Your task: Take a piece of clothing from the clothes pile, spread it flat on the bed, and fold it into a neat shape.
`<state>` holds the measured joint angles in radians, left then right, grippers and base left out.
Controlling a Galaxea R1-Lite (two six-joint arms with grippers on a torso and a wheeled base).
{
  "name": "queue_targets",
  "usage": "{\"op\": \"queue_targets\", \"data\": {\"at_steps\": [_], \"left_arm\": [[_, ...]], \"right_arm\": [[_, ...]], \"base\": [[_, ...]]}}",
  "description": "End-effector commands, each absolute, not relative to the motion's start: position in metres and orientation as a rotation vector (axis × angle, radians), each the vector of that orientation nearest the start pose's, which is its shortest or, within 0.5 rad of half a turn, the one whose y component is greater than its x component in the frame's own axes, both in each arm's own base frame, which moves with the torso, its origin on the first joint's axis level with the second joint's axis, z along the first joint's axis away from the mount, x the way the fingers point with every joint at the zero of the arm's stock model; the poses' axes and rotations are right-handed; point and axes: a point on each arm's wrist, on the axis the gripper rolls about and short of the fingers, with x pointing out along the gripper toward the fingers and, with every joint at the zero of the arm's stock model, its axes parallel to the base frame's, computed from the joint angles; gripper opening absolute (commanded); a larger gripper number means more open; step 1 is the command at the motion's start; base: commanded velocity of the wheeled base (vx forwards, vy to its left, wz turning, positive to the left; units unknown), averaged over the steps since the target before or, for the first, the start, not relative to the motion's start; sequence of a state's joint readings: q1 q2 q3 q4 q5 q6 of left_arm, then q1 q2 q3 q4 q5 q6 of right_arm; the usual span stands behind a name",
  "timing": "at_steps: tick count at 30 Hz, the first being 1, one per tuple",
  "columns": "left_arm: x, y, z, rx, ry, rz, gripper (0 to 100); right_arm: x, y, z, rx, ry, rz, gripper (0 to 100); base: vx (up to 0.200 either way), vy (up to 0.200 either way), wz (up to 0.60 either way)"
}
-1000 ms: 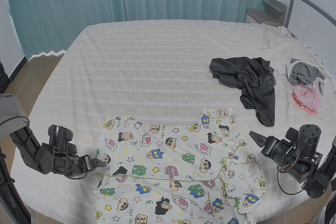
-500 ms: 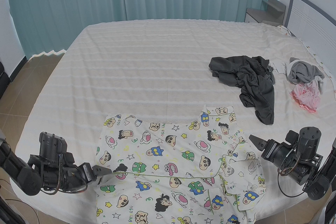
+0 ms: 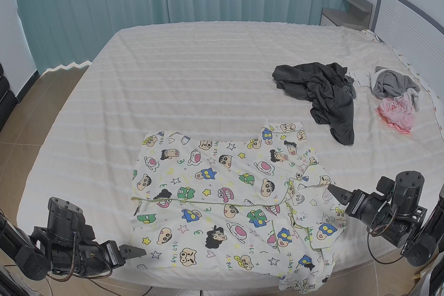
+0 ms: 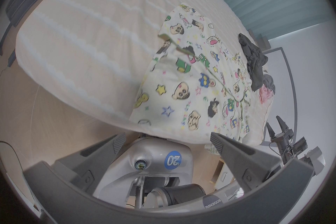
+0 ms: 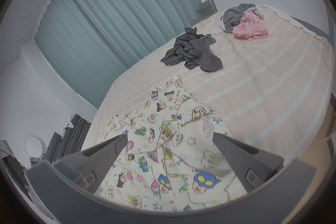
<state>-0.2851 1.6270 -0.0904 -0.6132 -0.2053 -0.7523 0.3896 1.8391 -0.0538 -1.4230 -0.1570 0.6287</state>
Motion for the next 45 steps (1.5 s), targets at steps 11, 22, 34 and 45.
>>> {"op": "queue_targets", "data": {"at_steps": [11, 22, 34, 45], "left_arm": [[0.185, -0.056, -0.014, -0.443, 1.047, 0.070, 100], [0.219, -0.070, -0.033, -0.385, 0.873, 0.012, 100], [0.243, -0.077, -0.045, -0.317, 0.864, -0.006, 100], [0.234, -0.079, -0.041, -0.319, 0.879, -0.018, 0]], "right_arm": [[0.196, 0.079, 0.066, 0.513, 0.413, 0.123, 100], [0.196, 0.080, 0.066, 0.512, 0.413, 0.128, 100], [0.195, 0.081, 0.066, 0.512, 0.416, 0.133, 100], [0.196, 0.082, 0.063, 0.511, 0.428, 0.129, 100]], "base": [[-0.018, 0.000, 0.00], [0.000, 0.000, 0.00], [0.000, 0.000, 0.00], [0.000, 0.000, 0.00]]}}
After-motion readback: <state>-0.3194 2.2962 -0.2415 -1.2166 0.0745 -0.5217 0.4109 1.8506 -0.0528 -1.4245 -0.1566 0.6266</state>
